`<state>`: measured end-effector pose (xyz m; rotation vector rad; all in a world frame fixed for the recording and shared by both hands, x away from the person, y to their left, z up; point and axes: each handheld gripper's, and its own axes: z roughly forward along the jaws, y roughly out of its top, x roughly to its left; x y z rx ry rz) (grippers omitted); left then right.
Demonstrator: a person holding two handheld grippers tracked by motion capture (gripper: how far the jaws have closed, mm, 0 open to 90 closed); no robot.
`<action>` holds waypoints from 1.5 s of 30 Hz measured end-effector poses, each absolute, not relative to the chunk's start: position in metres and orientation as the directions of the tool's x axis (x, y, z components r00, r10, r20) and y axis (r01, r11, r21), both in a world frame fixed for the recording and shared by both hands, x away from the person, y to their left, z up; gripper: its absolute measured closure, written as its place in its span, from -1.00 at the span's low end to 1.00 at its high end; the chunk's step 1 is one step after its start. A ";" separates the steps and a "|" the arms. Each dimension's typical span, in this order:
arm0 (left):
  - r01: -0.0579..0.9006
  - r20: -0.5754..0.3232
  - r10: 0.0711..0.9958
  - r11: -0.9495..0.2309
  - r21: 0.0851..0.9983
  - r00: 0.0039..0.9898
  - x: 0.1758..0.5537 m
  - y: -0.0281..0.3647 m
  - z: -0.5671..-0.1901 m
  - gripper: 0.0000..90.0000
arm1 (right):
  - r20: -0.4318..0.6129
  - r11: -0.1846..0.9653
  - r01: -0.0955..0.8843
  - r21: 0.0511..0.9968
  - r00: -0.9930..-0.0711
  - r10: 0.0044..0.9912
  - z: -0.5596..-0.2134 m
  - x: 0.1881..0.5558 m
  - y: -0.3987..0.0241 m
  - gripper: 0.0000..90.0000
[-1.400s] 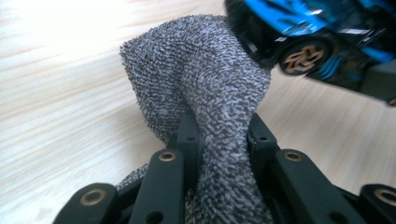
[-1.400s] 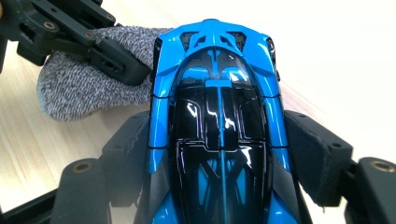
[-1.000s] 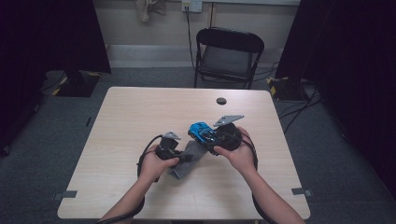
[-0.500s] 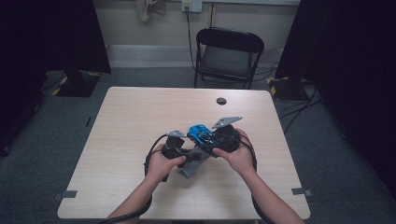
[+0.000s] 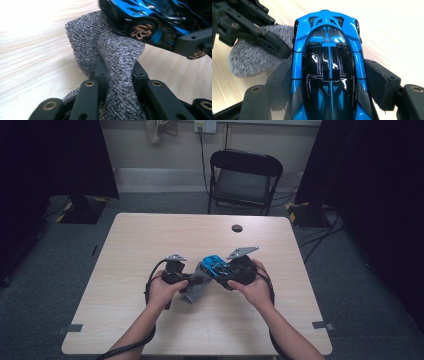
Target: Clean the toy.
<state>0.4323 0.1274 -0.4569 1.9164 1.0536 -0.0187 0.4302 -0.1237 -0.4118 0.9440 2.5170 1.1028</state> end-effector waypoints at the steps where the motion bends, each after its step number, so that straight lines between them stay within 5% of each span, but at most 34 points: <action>1: 0.673 -0.405 0.661 -0.208 0.710 0.632 0.433 0.129 -0.457 0.62 | 0.040 0.507 0.466 0.725 -0.763 0.645 -0.412 0.430 -0.124 -0.37; 11: 0.680 -0.361 0.695 -0.249 0.690 0.621 0.433 0.137 -0.466 0.62 | 0.044 0.495 0.469 0.731 -0.757 0.652 -0.412 0.430 -0.127 -0.37; 27: 0.621 -0.392 0.537 -0.352 0.700 0.747 0.411 0.081 -0.466 0.62 | 0.036 0.492 0.471 0.732 -0.748 0.662 -0.413 0.433 -0.125 -0.37; 45: 0.652 -0.368 0.662 -0.243 0.718 0.652 0.433 0.124 -0.460 0.62 | 0.051 0.495 0.475 0.728 -0.757 0.651 -0.418 0.430 -0.125 -0.37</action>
